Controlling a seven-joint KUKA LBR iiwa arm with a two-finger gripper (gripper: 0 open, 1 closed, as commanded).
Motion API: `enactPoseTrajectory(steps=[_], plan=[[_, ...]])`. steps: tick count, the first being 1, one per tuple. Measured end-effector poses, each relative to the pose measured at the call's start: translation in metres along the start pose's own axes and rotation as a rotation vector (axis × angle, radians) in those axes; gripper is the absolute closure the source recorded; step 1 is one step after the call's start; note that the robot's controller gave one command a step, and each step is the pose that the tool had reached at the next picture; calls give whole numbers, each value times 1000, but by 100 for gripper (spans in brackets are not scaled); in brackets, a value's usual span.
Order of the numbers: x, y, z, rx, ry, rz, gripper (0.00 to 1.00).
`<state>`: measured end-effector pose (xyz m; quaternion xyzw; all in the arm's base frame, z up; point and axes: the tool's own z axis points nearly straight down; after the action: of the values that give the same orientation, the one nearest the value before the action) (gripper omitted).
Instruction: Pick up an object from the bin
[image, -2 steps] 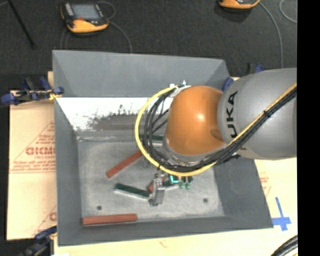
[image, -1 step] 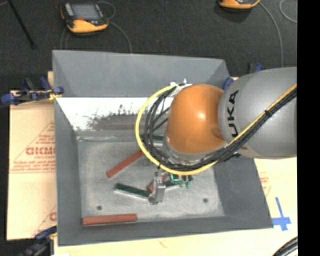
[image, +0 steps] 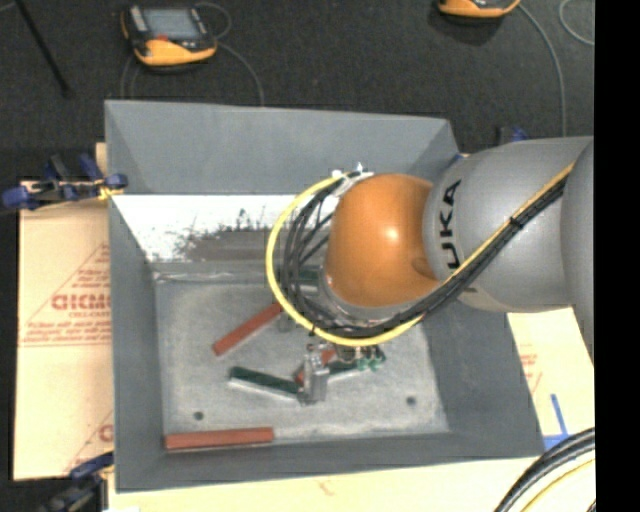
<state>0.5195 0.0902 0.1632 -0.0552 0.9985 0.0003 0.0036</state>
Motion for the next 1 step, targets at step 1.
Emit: enactPoseTrajectory(steps=[1], plan=[[24,-30,79,-1,5,-149,100]])
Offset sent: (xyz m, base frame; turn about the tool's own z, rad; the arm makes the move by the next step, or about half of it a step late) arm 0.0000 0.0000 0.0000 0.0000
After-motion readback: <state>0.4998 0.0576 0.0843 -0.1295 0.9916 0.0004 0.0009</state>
